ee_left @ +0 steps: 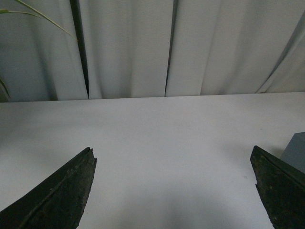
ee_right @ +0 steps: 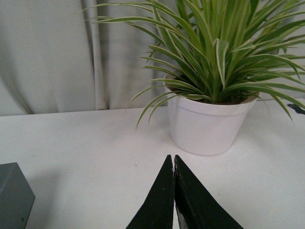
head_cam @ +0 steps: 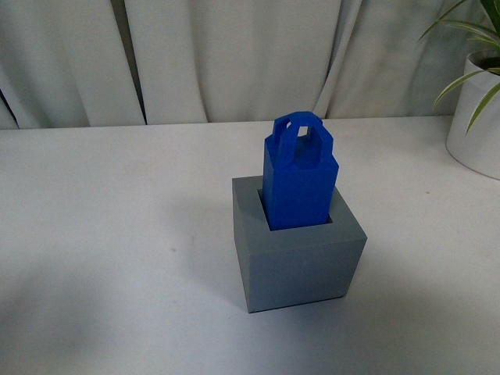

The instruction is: Insert blue part into gray base

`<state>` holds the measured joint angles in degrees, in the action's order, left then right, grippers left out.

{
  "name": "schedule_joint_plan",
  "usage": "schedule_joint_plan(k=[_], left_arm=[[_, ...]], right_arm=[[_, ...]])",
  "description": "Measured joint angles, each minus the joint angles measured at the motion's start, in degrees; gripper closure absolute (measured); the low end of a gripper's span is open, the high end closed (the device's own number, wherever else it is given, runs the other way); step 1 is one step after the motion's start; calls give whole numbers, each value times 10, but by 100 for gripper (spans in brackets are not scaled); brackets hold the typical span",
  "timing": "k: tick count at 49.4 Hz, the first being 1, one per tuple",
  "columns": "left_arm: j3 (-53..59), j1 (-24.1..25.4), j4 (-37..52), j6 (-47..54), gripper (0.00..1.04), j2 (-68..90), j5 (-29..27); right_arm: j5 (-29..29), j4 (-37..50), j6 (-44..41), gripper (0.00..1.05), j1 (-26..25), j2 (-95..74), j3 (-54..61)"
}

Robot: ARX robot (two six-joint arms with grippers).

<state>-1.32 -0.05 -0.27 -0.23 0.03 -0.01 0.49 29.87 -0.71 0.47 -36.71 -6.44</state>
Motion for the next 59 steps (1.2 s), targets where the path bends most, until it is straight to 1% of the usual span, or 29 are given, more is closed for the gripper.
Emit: schedule_joint_plan(k=[26, 30, 34, 47, 59], left_arm=[[0, 0, 0, 0, 6, 0, 0], [0, 0, 0, 0, 6, 0, 0], [0, 0, 0, 0, 6, 0, 0], [0, 0, 0, 0, 6, 0, 0], [0, 0, 0, 0, 6, 0, 0]], right_arm=[[-6, -80, 1, 103, -4, 124, 42], [-5, -68, 1, 103, -4, 131, 55], [-6, -76, 1, 103, -4, 144, 62], [-6, -143, 1, 103, -4, 213, 62], [-6, -177, 1, 103, -4, 248, 62]])
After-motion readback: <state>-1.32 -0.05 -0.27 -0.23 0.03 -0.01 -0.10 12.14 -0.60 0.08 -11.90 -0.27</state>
